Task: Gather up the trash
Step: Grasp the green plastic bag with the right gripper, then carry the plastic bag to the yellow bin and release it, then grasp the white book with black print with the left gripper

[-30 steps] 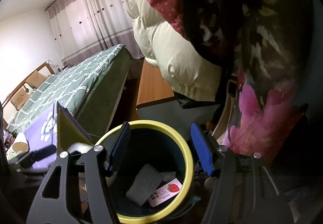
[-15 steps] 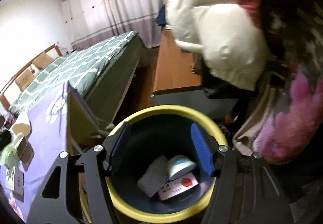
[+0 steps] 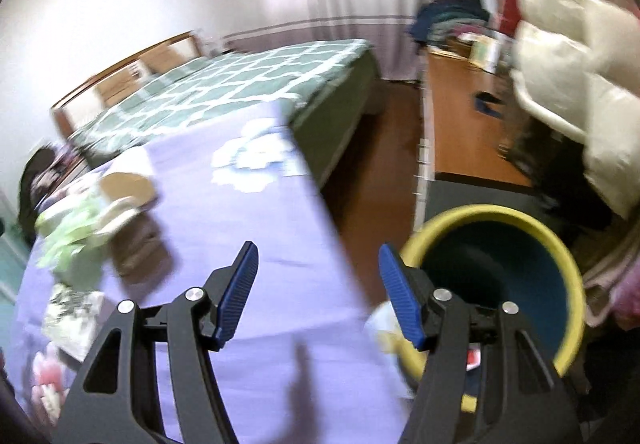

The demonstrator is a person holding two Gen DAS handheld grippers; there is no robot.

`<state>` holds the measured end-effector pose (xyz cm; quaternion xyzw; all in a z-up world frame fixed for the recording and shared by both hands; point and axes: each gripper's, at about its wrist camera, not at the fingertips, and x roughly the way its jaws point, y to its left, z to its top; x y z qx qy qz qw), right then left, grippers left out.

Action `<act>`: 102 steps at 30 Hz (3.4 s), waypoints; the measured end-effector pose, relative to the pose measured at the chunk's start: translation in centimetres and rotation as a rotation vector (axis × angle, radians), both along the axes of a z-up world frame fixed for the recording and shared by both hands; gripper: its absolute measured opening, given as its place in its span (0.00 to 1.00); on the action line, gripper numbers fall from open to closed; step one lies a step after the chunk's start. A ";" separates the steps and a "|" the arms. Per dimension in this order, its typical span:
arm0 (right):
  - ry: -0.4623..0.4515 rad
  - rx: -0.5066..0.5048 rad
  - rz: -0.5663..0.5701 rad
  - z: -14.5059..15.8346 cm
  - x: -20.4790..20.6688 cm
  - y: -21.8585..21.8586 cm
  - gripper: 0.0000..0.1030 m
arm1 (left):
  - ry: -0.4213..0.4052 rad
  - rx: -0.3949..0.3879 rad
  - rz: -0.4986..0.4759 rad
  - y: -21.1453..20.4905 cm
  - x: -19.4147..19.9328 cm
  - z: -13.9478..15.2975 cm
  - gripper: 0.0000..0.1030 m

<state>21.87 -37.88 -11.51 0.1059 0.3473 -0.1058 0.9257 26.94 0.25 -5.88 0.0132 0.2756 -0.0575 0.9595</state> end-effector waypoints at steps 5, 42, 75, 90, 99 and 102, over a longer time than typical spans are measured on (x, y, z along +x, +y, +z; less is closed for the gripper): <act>-0.002 0.002 0.165 1.0 2.8 7.1 0.58 | 0.001 -0.008 0.166 6.4 1.5 -2.0 0.92; 0.042 0.037 0.400 1.9 11.6 18.3 0.04 | 0.097 -0.058 0.343 9.6 2.8 -5.3 0.93; -0.014 -0.037 -0.477 -0.4 -4.5 -13.2 0.23 | 0.069 -0.004 0.285 7.5 2.1 -4.8 0.93; -0.072 -0.114 -0.311 0.4 2.3 -7.2 0.31 | 0.071 0.030 0.169 4.4 1.7 -4.9 0.93; -0.066 -0.113 -0.293 0.0 2.4 -7.0 0.32 | 0.166 0.009 -0.109 -0.9 0.3 -5.8 0.93; -0.066 -0.112 -0.280 0.0 2.5 -6.9 0.32 | 0.208 0.001 -0.201 -3.1 -0.7 -6.1 0.93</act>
